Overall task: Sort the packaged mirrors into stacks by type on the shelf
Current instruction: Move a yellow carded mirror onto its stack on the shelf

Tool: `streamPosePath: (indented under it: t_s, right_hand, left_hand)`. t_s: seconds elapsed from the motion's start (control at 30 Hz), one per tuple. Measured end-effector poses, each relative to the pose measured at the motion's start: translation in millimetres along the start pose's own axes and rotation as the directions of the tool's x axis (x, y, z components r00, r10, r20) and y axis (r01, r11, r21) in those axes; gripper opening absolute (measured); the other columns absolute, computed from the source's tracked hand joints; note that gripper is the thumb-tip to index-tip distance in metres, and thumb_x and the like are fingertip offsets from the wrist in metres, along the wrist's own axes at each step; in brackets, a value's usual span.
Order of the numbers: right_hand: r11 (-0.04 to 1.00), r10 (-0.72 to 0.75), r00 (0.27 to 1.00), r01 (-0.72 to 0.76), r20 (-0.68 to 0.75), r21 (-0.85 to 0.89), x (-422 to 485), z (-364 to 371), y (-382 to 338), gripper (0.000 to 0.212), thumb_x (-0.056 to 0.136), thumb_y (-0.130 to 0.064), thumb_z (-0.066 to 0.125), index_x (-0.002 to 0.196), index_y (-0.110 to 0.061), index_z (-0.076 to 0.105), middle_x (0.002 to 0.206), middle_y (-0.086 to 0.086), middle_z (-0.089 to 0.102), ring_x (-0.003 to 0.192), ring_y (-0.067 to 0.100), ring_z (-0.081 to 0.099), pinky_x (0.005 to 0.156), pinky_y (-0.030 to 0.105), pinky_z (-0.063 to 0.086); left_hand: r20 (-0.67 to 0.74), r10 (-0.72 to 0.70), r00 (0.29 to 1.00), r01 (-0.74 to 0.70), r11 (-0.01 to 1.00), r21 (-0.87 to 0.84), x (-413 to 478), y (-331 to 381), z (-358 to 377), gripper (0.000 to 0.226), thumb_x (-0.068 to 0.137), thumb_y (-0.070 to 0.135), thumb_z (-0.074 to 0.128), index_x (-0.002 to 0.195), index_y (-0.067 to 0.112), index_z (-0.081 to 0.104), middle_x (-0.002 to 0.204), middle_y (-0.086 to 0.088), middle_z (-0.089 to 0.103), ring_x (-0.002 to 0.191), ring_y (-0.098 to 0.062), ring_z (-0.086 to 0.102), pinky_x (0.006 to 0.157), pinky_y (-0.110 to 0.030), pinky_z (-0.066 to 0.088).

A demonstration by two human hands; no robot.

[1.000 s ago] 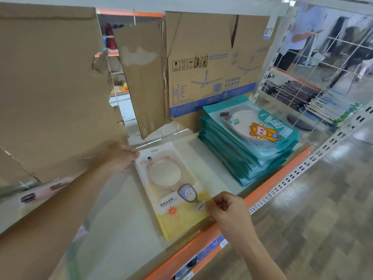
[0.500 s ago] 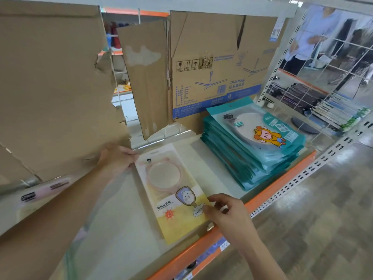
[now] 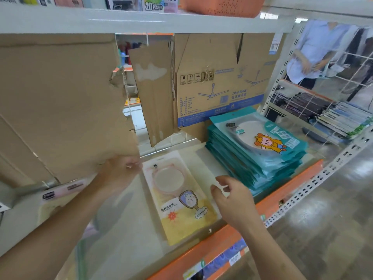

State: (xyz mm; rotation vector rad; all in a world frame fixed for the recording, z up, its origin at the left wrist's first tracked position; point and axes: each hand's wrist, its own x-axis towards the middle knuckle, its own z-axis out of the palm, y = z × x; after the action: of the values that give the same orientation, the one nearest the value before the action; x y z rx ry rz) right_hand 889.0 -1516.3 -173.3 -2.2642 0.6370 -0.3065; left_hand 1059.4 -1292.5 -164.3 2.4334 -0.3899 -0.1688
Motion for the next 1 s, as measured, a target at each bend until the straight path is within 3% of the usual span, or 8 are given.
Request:
streamPosePath:
  t_s: [0.1, 0.2, 0.33, 0.47, 0.57, 0.8, 0.9, 1.0]
  right_hand:
    - [0.997, -0.070, 0.997, 0.072, 0.044, -0.043, 5.5, -4.3, -9.3, 0.041, 0.092, -0.036, 0.053, 0.130, -0.022, 0.052, 0.130, -0.006, 0.055, 0.117, 0.011, 0.050, 0.099, 0.032, 0.042]
    - [0.990, -0.127, 0.987, 0.133, 0.100, -0.055, 8.3, -7.0, -16.4, 0.042, 0.092, -0.034, 0.053, 0.131, -0.020, 0.052, 0.133, -0.003, 0.055, 0.120, 0.013, 0.049, 0.100, 0.030, 0.041]
    - [0.973, -0.207, 0.966, 0.220, 0.158, -0.074, 5.4, -7.8, -23.9, 0.043, 0.090, -0.031, 0.055, 0.131, -0.017, 0.053, 0.134, -0.001, 0.055, 0.122, 0.015, 0.049, 0.098, 0.024, 0.036]
    - [0.948, -0.300, 0.932, 0.316, 0.204, -0.050, -5.1, -8.1, -37.4, 0.026, 0.087, -0.017, 0.058, 0.108, -0.005, 0.064, 0.110, 0.013, 0.065, 0.104, 0.029, 0.056, 0.086, 0.036, 0.044]
    - [0.917, -0.379, 0.887, 0.398, 0.263, -0.018, -15.0, 0.4, -45.7, 0.023, 0.084, -0.026, 0.054, 0.103, -0.015, 0.064, 0.098, 0.002, 0.064, 0.090, 0.022, 0.058, 0.069, 0.028, 0.043]
    - [0.834, -0.514, 0.761, 0.551, 0.397, 0.023, -51.3, 38.0, -80.8, 0.041, 0.090, -0.025, 0.054, 0.129, -0.013, 0.053, 0.128, 0.008, 0.057, 0.117, 0.025, 0.052, 0.098, 0.031, 0.039]
    - [0.780, -0.577, 0.681, 0.623, 0.452, 0.057, -73.7, 52.2, -101.1, 0.045, 0.093, -0.028, 0.053, 0.135, -0.013, 0.049, 0.135, 0.007, 0.054, 0.124, 0.022, 0.048, 0.102, 0.027, 0.033]
    - [0.719, -0.656, 0.601, 0.682, 0.457, 0.135, -98.5, 66.1, -125.1, 0.038, 0.092, -0.023, 0.054, 0.128, -0.013, 0.055, 0.128, 0.007, 0.058, 0.117, 0.022, 0.052, 0.093, 0.023, 0.033]
  left_hand:
    - [-0.058, 0.004, 0.998, -0.003, 1.000, 0.017, -20.8, -0.3, -5.4, 0.026, 0.091, 0.026, 0.060, 0.110, 0.012, 0.070, 0.108, -0.002, 0.070, 0.095, -0.015, 0.063, 0.078, -0.024, 0.038]
    - [-0.119, -0.024, 0.993, 0.031, 0.998, 0.058, -45.8, -0.9, -12.4, 0.028, 0.090, 0.029, 0.061, 0.113, 0.015, 0.069, 0.111, -0.003, 0.069, 0.093, -0.015, 0.062, 0.079, -0.023, 0.039]
    - [-0.167, -0.116, 0.979, 0.131, 0.988, 0.084, -83.5, -9.7, -18.8, 0.038, 0.080, 0.058, 0.052, 0.109, 0.037, 0.065, 0.112, 0.011, 0.067, 0.102, -0.013, 0.063, 0.091, -0.042, 0.050]
    - [-0.243, -0.138, 0.960, 0.184, 0.967, 0.178, -121.1, -3.4, -23.5, 0.032, 0.091, 0.037, 0.056, 0.119, 0.023, 0.065, 0.124, 0.001, 0.064, 0.112, -0.018, 0.059, 0.098, -0.029, 0.041]
    - [-0.320, -0.172, 0.932, 0.229, 0.962, 0.151, -152.6, -5.4, -28.5, 0.029, 0.091, 0.027, 0.057, 0.117, 0.017, 0.067, 0.128, -0.001, 0.062, 0.119, -0.021, 0.055, 0.096, -0.024, 0.035]
    - [-0.438, -0.320, 0.840, 0.382, 0.922, 0.059, -243.7, -28.8, -46.0, 0.045, 0.084, 0.035, 0.052, 0.113, 0.005, 0.068, 0.119, -0.011, 0.067, 0.110, -0.026, 0.061, 0.093, -0.024, 0.034]
    - [-0.495, -0.399, 0.772, 0.468, 0.883, 0.018, -280.7, -44.5, -55.8, 0.035, 0.090, 0.027, 0.059, 0.116, 0.005, 0.066, 0.122, -0.012, 0.065, 0.113, -0.026, 0.059, 0.097, -0.026, 0.033]
    - [-0.544, -0.449, 0.709, 0.536, 0.844, 0.001, -314.9, -62.1, -66.9, 0.031, 0.090, 0.019, 0.061, 0.119, 0.007, 0.065, 0.124, -0.012, 0.063, 0.115, -0.026, 0.058, 0.099, -0.029, 0.035]
